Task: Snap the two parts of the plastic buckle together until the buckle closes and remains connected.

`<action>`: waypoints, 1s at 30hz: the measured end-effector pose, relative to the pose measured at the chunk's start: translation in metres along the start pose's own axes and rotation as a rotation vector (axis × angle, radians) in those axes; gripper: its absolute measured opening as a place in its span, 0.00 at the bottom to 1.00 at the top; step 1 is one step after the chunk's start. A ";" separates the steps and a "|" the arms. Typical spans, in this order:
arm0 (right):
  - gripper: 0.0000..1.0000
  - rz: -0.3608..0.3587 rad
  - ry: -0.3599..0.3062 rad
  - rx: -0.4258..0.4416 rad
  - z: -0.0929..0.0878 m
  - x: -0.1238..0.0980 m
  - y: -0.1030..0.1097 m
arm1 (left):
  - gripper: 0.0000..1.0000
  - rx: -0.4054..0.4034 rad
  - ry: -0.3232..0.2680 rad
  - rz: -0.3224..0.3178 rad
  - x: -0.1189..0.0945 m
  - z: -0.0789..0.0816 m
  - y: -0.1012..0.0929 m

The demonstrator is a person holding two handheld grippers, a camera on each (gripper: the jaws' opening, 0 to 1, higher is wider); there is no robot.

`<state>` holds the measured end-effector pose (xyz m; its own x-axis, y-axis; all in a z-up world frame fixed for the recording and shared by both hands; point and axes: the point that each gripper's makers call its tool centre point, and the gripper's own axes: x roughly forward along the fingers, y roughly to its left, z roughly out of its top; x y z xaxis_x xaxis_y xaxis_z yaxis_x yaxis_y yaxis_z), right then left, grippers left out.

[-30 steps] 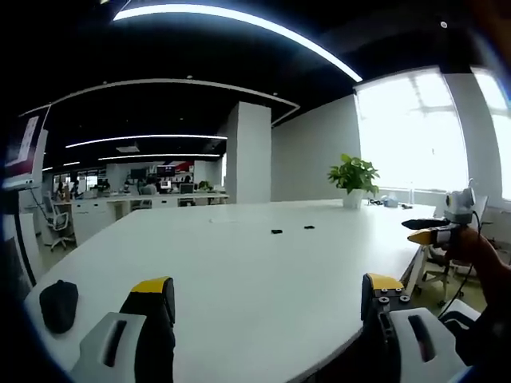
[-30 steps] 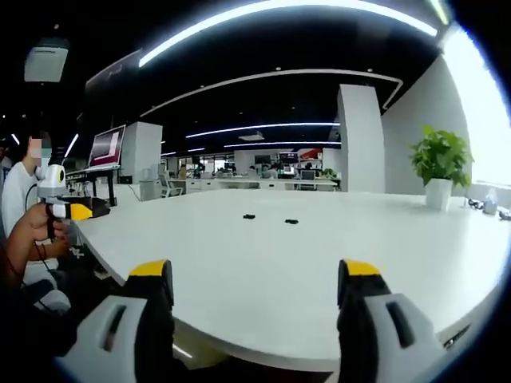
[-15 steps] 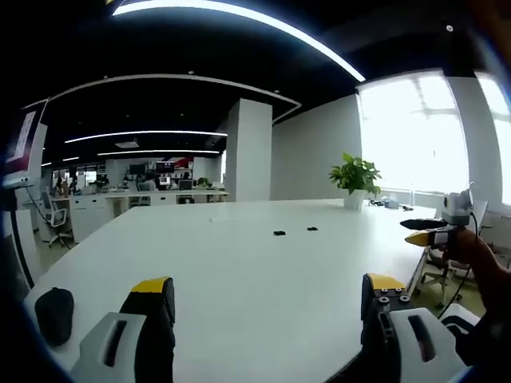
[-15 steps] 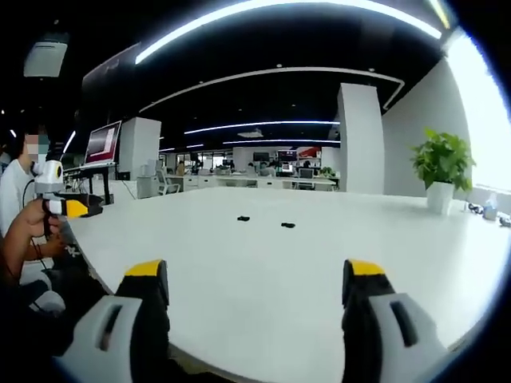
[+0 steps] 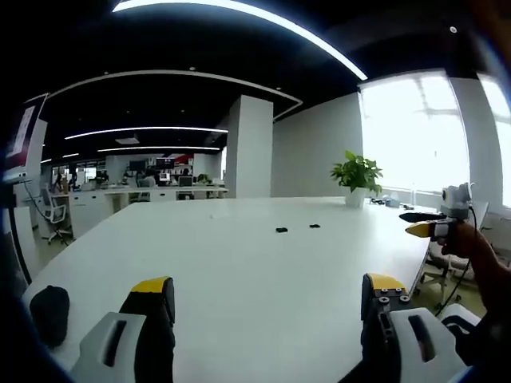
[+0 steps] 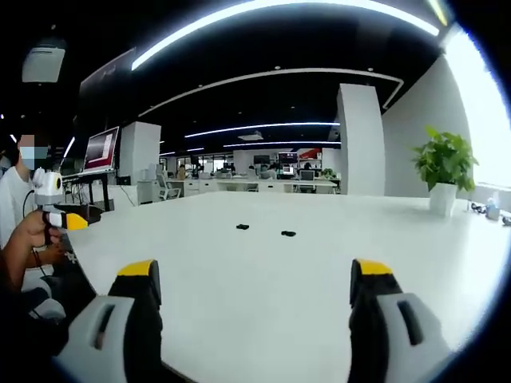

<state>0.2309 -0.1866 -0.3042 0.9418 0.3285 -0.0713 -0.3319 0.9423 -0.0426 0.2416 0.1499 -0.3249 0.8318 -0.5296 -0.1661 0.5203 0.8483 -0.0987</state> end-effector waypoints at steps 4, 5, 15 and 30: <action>1.00 0.004 0.007 -0.003 -0.001 0.005 -0.001 | 0.99 -0.002 0.003 0.000 0.004 0.000 0.002; 1.00 0.005 0.008 -0.002 -0.002 0.007 -0.002 | 0.99 -0.002 0.004 0.001 0.006 0.000 0.004; 1.00 0.007 0.019 0.004 -0.003 0.025 -0.007 | 0.99 -0.002 0.003 -0.011 0.024 0.007 0.006; 0.94 0.009 0.051 -0.006 -0.011 0.040 -0.009 | 0.99 -0.026 0.017 -0.007 0.037 0.004 0.019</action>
<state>0.2712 -0.1824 -0.3173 0.9350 0.3328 -0.1225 -0.3405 0.9390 -0.0480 0.2829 0.1468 -0.3288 0.8248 -0.5353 -0.1822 0.5205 0.8446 -0.1253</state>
